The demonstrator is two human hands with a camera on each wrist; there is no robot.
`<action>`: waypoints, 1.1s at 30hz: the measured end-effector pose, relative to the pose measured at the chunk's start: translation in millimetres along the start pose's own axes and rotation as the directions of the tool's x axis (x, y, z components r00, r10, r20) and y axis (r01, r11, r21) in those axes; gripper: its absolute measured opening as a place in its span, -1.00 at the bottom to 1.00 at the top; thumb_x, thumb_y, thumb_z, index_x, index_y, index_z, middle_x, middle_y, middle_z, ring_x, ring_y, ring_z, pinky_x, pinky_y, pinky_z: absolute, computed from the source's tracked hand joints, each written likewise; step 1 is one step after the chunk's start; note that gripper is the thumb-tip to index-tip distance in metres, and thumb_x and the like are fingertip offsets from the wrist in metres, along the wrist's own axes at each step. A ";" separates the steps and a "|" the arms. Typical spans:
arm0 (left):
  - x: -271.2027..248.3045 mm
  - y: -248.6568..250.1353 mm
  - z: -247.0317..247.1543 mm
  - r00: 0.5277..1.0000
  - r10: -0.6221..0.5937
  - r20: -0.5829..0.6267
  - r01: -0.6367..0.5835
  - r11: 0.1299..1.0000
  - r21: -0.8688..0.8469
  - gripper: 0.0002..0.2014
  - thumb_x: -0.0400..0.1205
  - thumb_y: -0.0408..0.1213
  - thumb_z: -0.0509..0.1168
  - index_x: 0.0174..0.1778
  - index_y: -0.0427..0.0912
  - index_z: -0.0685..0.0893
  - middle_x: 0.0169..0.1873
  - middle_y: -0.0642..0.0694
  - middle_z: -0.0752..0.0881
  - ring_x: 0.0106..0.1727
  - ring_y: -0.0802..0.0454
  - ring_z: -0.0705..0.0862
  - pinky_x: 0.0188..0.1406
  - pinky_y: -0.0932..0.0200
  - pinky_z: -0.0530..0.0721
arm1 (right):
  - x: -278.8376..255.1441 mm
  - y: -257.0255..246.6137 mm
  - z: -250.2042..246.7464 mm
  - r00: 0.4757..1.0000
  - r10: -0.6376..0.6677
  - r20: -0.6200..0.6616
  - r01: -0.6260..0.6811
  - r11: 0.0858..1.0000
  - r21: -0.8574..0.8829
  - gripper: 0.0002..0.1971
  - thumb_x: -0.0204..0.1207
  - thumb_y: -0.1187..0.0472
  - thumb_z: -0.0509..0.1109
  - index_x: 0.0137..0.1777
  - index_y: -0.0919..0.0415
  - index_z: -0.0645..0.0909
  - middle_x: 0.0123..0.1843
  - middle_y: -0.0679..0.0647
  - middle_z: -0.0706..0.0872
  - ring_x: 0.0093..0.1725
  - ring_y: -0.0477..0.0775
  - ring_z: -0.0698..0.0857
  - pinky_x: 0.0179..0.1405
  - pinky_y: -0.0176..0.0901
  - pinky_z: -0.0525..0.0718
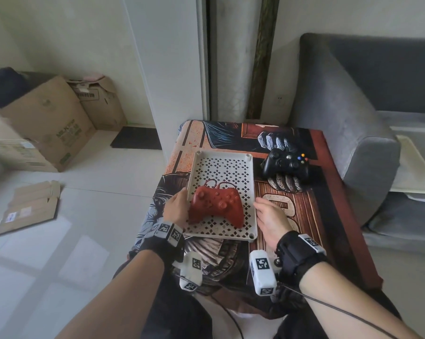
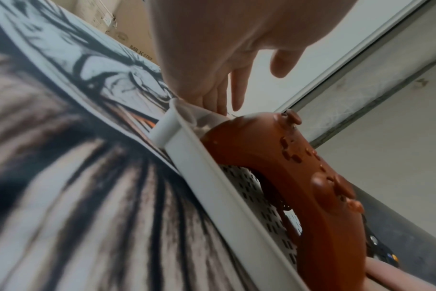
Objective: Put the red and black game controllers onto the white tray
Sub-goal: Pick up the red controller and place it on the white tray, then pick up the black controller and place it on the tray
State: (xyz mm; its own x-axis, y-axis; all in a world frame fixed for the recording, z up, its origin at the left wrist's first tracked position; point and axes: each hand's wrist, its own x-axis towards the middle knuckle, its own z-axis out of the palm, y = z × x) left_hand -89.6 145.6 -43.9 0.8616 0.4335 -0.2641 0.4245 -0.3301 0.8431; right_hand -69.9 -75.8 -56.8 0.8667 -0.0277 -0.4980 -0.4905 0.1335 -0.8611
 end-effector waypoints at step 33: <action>55.4 168.6 171.1 0.939 -0.031 0.342 0.204 0.851 -0.484 -0.49 0.75 0.06 -0.01 0.48 -0.22 0.44 0.51 -0.17 0.52 0.56 -0.13 0.45 0.61 -0.15 0.28 | 101.6 -110.0 -129.3 0.957 -0.134 -0.259 0.148 0.988 0.036 -0.58 0.59 -0.02 0.32 0.41 0.10 0.62 0.51 0.06 0.62 0.39 0.01 0.56 0.50 0.01 0.44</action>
State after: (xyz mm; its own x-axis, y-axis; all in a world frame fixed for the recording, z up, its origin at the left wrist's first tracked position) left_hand 77.3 -29.6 3.5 0.8912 0.1310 -0.4344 0.4025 0.2134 0.8902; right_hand 60.5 -221.4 -25.9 0.8716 -0.3006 -0.3873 -0.3529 0.1636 -0.9212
